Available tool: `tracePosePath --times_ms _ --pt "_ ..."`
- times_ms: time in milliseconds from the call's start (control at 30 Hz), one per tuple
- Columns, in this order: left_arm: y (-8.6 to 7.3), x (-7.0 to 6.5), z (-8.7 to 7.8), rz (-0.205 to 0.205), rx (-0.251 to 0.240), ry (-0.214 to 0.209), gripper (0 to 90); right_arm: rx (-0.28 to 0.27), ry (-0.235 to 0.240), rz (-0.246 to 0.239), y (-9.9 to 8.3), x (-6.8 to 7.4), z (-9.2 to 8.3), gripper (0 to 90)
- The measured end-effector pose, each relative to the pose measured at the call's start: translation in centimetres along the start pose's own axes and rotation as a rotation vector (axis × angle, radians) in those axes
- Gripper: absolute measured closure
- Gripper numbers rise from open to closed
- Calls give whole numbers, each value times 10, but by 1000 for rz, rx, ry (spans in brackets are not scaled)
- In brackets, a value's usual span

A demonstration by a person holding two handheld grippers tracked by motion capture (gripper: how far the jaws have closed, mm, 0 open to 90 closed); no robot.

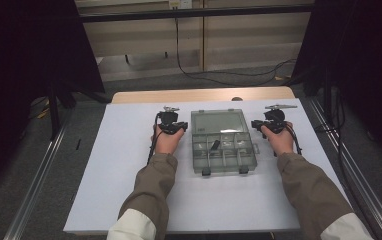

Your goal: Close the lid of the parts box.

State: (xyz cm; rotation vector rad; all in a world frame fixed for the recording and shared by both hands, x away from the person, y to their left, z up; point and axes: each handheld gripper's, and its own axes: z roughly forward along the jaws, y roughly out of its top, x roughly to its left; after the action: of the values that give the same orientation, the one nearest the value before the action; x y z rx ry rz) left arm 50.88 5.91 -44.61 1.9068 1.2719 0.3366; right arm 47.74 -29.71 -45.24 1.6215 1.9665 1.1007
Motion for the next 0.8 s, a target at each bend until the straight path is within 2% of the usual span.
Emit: tracePosePath --times_ms 67,200,300,333,367,433,500,533,600,667,733,800 --pt "0 0 3 1 6 0 830 1 9 18 0 -2 2 868" --pt "-1 1 8 -14 9 1 838 22 15 15 -2 -4 9 898" --pt "-1 0 12 -1 25 10 851 27 21 11 0 -3 12 900" --pt "-1 0 14 -3 23 7 855 28 21 8 0 -3 12 900" --pt "-1 0 15 -24 17 -3 862 31 23 0 1 -1 13 900" --pt "-1 1 18 -11 27 17 876 41 20 -5 3 1 15 898" --pt "-1 2 20 -29 26 11 883 49 22 -6 4 3 18 900" --pt "-1 2 21 -17 31 16 884 48 19 -9 4 4 20 900" --pt "-1 2 23 -26 26 11 885 53 16 -10 3 5 23 900" --pt "-1 1 24 -20 27 15 889 44 20 12 2 3 26 900" --pt "0 0 25 -30 25 21 889 43 29 33 3 1 27 900" --pt "1 -1 27 -38 19 26 888 60 17 10 6 3 28 900"
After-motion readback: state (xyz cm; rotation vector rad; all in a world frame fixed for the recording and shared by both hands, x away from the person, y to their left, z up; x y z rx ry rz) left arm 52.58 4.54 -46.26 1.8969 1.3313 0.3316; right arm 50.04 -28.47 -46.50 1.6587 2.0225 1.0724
